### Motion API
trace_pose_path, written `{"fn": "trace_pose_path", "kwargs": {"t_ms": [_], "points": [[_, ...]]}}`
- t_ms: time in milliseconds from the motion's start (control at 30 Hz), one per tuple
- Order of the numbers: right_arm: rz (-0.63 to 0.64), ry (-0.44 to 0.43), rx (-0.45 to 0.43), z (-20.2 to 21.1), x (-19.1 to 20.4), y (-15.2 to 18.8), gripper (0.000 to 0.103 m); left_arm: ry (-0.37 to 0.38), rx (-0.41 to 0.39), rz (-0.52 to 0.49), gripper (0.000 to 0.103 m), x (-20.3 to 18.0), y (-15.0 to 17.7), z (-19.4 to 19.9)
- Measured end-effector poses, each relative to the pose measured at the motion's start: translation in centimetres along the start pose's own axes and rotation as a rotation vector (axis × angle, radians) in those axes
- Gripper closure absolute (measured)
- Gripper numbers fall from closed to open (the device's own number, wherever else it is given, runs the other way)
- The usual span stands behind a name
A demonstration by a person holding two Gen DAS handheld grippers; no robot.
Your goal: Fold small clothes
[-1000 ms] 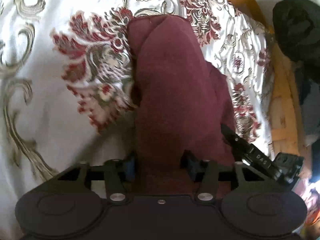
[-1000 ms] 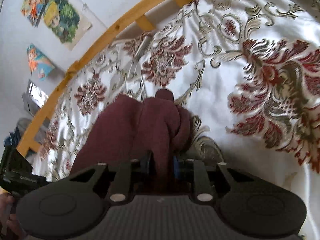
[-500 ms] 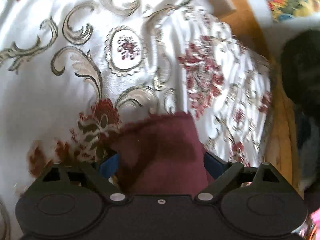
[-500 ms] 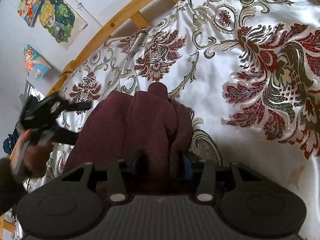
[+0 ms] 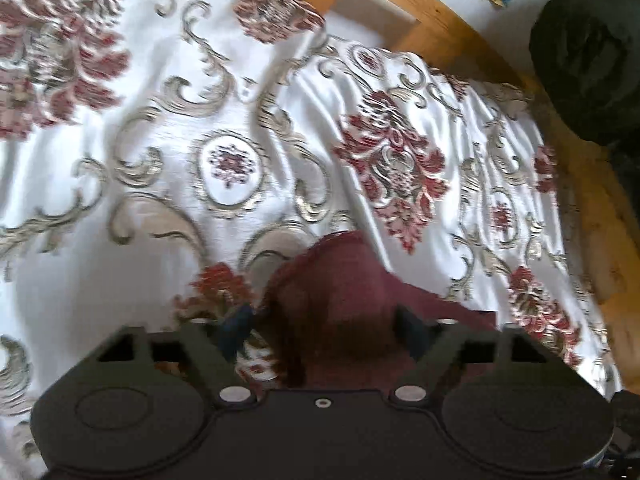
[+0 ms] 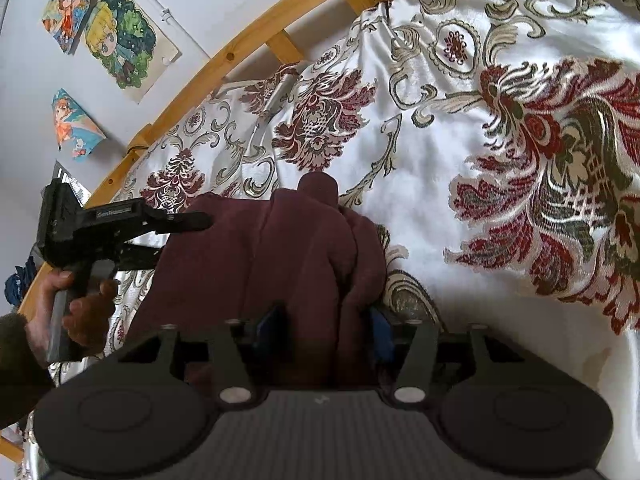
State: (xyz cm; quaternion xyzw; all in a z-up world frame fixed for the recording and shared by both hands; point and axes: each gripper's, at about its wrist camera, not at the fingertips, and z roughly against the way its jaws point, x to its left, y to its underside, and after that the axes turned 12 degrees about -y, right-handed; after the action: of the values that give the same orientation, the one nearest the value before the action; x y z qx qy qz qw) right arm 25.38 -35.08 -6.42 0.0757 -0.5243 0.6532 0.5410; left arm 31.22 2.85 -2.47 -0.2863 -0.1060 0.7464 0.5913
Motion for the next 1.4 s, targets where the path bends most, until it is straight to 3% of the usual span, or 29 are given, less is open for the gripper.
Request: {"fn": "trace_pose_path", "kwargs": {"t_ms": [100, 367, 600, 800, 1000, 1133, 1333, 1400], "points": [[0.011, 0.010, -0.012, -0.1, 0.2, 0.0, 0.038, -0.044, -0.017, 0.007, 0.008, 0.1, 1.0, 1.5], [0.053, 0.009, -0.036, -0.4, 0.5, 0.1, 0.024, -0.124, -0.004, -0.058, 0.001, -0.6, 6.7, 4.6], [0.069, 0.034, -0.064, -0.2, 1.0, 0.0, 0.013, -0.093, 0.030, 0.013, 0.001, -0.2, 9.4, 5.6], [0.025, 0.080, -0.101, 0.6, 1.1, 0.1, 0.008, -0.045, 0.008, -0.056, 0.001, -0.9, 10.9, 6.6], [0.039, 0.117, -0.087, 0.2, 1.7, 0.4, 0.018, -0.032, 0.031, -0.112, 0.001, -1.7, 11.9, 6.2], [0.034, 0.112, -0.062, -0.1, 1.9, 0.5, 0.039, -0.029, 0.043, -0.121, 0.001, -1.6, 12.1, 5.7], [0.020, 0.113, -0.061, -0.1, 2.2, 0.7, 0.053, -0.022, 0.056, -0.112, 0.001, -1.6, 12.3, 5.4], [0.029, 0.120, -0.069, 0.1, 2.3, 0.7, 0.065, -0.012, 0.065, -0.112, 0.001, -1.6, 12.3, 5.2]]}}
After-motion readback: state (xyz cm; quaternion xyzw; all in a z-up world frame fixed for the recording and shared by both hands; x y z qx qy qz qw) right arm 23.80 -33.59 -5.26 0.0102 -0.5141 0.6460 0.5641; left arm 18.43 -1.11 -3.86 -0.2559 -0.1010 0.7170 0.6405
